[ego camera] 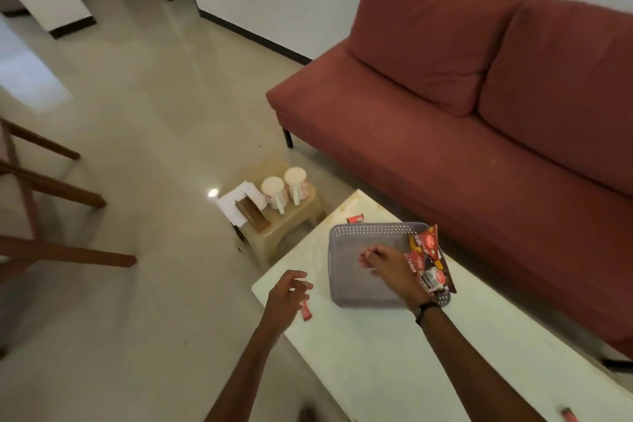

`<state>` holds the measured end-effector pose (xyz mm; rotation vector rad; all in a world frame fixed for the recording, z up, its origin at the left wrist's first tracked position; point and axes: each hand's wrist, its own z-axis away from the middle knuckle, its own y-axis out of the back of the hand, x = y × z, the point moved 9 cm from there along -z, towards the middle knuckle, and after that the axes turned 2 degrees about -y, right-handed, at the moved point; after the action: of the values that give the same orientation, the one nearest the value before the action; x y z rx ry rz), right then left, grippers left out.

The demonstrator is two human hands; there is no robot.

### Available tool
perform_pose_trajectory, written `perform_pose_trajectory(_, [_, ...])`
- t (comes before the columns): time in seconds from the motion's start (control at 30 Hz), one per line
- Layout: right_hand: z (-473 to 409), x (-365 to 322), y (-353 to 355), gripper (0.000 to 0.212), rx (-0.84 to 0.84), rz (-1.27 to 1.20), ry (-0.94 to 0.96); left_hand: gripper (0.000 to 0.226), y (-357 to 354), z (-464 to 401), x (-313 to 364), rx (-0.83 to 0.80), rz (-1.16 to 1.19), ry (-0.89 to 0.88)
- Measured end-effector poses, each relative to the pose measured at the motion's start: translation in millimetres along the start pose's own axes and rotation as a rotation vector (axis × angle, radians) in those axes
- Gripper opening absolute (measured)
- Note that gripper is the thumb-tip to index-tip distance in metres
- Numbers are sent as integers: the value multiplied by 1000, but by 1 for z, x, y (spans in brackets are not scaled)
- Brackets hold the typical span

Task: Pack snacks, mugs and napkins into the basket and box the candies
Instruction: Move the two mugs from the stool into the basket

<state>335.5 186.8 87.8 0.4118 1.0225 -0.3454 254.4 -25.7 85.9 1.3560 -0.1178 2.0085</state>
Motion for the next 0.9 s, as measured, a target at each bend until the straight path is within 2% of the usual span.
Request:
perform_pose_trajectory(0.23, [-97, -35, -80, 19, -62, 72, -81, 17, 68, -91, 0, 112, -38, 62])
perform_pose_trajectory(0.33, [-145, -27, -110, 16, -38, 78, -146, 16, 82, -141, 3, 70, -90, 32])
perform_pose_trajectory(0.43, [-197, -6, -138, 13, 2, 113, -205, 31, 89, -195, -3, 8, -157, 8])
perform_pose_trajectory(0.57, [-265, 10, -168, 26, 137, 155, -258, 27, 90, -277, -26, -28, -171, 45])
perform_pose_trajectory(0.63, [-295, 12, -179, 29, 189, 148, -240, 28, 83, -311, -42, -47, -156, 86])
perform_pose_trajectory(0.77, [-341, 20, -190, 37, 257, 119, -181, 47, 63, -361, -68, -57, -49, 106])
perform_pose_trajectory(0.9, [-368, 35, -196, 27, 256, 101, -134, 38, 52, -391, -86, 56, 124, 166])
